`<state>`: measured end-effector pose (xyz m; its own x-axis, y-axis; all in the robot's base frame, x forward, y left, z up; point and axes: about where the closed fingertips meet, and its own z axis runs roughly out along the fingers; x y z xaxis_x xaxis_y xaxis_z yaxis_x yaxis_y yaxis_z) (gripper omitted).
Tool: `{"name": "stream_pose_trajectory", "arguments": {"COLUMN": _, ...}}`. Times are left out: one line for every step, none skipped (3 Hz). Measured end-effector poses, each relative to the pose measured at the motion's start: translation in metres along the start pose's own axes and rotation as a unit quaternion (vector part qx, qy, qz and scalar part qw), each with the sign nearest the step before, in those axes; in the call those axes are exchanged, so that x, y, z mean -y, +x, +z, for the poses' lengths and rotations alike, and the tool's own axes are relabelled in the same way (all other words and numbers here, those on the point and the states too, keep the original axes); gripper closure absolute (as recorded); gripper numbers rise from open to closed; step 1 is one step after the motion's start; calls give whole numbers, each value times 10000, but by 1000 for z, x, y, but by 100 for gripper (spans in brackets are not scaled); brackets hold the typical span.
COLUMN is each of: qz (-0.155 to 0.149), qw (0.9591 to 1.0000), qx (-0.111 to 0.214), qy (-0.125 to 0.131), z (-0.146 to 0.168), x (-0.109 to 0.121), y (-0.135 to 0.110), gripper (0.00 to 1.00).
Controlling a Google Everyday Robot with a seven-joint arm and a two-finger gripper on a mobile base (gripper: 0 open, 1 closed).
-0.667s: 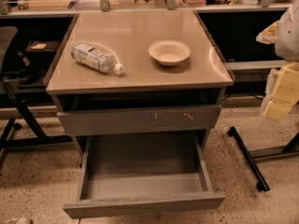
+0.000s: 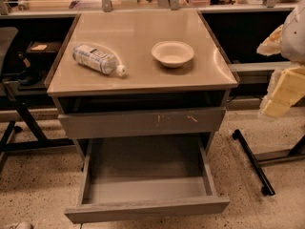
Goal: Close middle drawer
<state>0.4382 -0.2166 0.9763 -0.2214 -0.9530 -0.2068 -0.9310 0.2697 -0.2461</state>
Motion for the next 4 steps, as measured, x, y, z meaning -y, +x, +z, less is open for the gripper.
{"name": "stream_pose_trajectory", "arguments": {"qz": 0, "qw": 10000, "qx": 0, "qy": 0, "z": 0, "x": 0, "y": 0, "gripper": 41}}
{"name": "stream_pose_trajectory", "arguments": {"qz": 0, "qw": 10000, "qx": 0, "qy": 0, "z": 0, "x": 0, "y": 0, "gripper": 64}}
{"name": "stream_pose_trajectory", "arguments": {"qz": 0, "qw": 10000, "qx": 0, "qy": 1, "z": 0, "x": 0, "y": 0, "gripper": 88}}
{"name": "stream_pose_trajectory", "arguments": {"qz": 0, "qw": 10000, "qx": 0, "qy": 1, "z": 0, "x": 0, "y": 0, "gripper": 100}}
